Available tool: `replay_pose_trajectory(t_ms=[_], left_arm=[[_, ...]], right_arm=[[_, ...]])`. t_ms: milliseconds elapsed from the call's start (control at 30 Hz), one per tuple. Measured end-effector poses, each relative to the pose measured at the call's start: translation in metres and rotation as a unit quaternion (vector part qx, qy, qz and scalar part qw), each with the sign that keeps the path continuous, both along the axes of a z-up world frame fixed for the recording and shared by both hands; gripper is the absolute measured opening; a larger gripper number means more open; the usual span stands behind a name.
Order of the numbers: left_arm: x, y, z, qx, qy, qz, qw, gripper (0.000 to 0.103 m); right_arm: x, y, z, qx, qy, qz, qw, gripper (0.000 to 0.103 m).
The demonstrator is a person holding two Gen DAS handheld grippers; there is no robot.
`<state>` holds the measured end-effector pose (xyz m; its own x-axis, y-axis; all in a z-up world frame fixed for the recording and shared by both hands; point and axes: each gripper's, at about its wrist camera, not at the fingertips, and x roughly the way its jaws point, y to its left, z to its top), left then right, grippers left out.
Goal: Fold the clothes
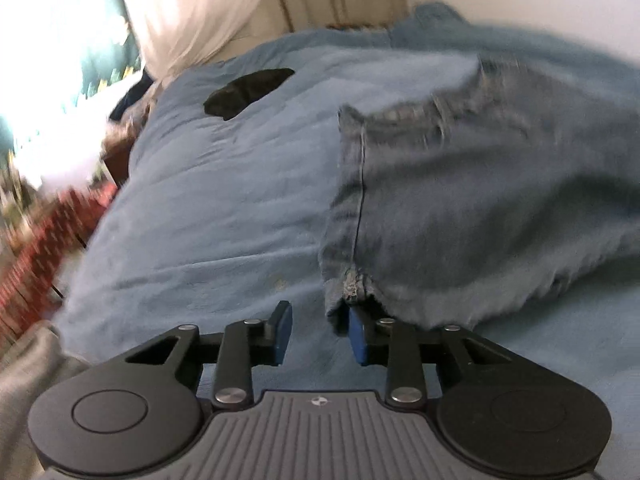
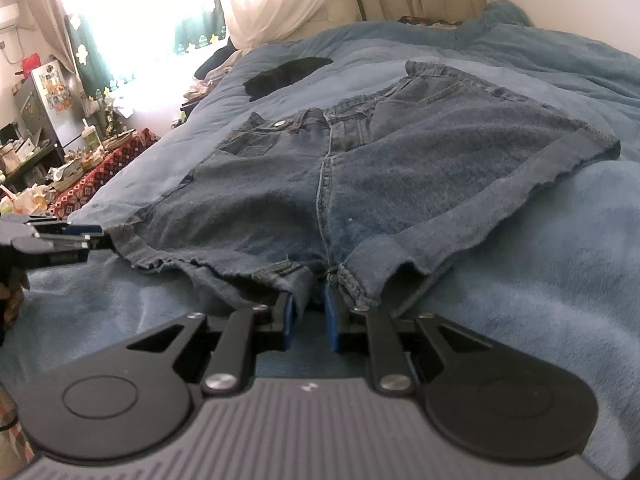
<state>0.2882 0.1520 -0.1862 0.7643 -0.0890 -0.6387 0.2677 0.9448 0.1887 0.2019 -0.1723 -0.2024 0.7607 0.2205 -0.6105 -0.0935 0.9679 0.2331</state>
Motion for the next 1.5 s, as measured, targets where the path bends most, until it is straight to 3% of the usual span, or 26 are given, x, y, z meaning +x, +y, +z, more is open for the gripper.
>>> replay_pose_trajectory(t_ms=[167, 233, 267, 300, 467, 533, 667, 767, 900, 1133, 1333, 1500], left_arm=[[0.015, -0.010, -0.010, 0.005, 0.023, -0.004, 0.9997, 0.030], [0.021, -0.008, -0.012, -0.014, 0.035, 0.007, 0.9993, 0.008], [0.024, -0.007, -0.012, -0.026, 0.038, 0.016, 0.9988, 0.008], [0.025, -0.003, -0.007, -0.039, 0.034, 0.024, 0.9983, 0.007], [0.017, 0.021, 0.045, -0.103, -0.008, 0.025, 0.9943, 0.007], [0.014, 0.023, 0.060, -0.106, -0.015, 0.016, 0.9941, 0.007], [0.010, 0.032, 0.057, -0.110, -0.005, 0.012, 0.9939, 0.008], [0.014, 0.034, 0.024, -0.104, 0.040, 0.020, 0.9935, 0.009], [0.016, 0.030, -0.008, -0.091, 0.061, 0.035, 0.9934, 0.013], [0.023, 0.027, -0.026, -0.073, 0.071, 0.049, 0.9936, 0.019], [0.013, 0.020, -0.020, -0.037, 0.052, 0.056, 0.9964, 0.040], [0.006, 0.023, -0.012, -0.024, 0.052, 0.068, 0.9960, 0.049]], right_arm=[[0.001, 0.004, -0.003, 0.002, 0.007, 0.003, 1.000, 0.019], [0.001, 0.007, -0.004, -0.009, 0.005, 0.011, 1.000, 0.018], [0.001, 0.009, -0.005, -0.016, 0.004, 0.016, 1.000, 0.005], [0.000, 0.009, -0.004, -0.024, 0.001, 0.020, 1.000, 0.001], [-0.008, 0.002, 0.015, -0.044, -0.023, 0.022, 0.999, 0.001], [-0.014, 0.002, 0.023, -0.052, -0.036, 0.027, 0.998, 0.001], [-0.025, 0.009, 0.025, -0.071, -0.042, 0.048, 0.995, 0.001], [-0.025, 0.008, 0.003, -0.045, 0.007, 0.055, 0.997, 0.001], [-0.026, 0.005, -0.013, -0.037, 0.025, 0.052, 0.998, 0.001], [-0.030, 0.007, -0.016, -0.040, 0.021, 0.056, 0.997, 0.002], [-0.039, 0.002, -0.005, -0.019, 0.030, 0.067, 0.997, 0.003], [-0.057, -0.020, 0.011, 0.008, 0.028, 0.075, 0.997, 0.003]])
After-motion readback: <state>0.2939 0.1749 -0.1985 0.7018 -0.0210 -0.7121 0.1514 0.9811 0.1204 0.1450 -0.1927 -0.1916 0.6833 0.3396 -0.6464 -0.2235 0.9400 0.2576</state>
